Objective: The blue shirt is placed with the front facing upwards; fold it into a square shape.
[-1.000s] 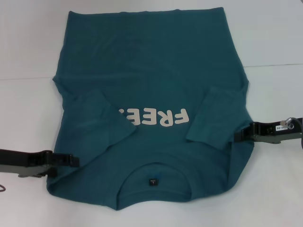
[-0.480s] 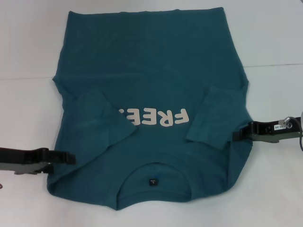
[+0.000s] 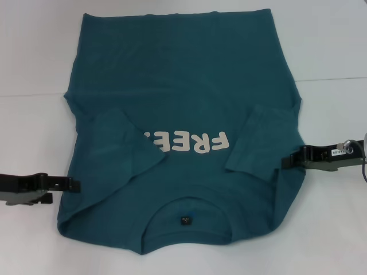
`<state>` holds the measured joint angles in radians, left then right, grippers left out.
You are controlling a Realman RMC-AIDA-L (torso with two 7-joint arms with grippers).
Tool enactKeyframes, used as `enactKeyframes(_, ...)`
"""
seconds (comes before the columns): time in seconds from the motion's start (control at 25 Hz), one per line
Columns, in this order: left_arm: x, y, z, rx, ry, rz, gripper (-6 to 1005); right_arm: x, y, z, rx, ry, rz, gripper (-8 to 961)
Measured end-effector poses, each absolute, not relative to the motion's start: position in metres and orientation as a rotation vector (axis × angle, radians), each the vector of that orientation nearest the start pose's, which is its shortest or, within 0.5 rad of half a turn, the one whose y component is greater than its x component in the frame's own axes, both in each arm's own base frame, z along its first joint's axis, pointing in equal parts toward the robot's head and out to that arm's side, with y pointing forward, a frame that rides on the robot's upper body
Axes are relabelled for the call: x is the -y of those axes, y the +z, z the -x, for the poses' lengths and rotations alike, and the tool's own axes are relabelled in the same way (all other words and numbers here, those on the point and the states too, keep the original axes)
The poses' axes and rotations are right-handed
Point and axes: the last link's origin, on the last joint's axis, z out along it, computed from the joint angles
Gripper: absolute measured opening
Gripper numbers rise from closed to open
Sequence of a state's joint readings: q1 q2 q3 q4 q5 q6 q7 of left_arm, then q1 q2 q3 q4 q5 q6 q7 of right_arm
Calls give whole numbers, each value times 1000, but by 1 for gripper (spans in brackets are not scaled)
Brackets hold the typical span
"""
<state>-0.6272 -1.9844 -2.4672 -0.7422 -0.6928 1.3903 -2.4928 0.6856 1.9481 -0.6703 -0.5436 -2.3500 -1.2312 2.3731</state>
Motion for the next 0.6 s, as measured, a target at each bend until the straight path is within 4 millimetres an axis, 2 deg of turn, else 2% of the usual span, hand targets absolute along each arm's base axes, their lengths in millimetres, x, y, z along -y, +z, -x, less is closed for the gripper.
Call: enactKeyframes(0.6,-369,40,301,1853,-125,2123,898,-394,31,-302,-1717,302,2119,36)
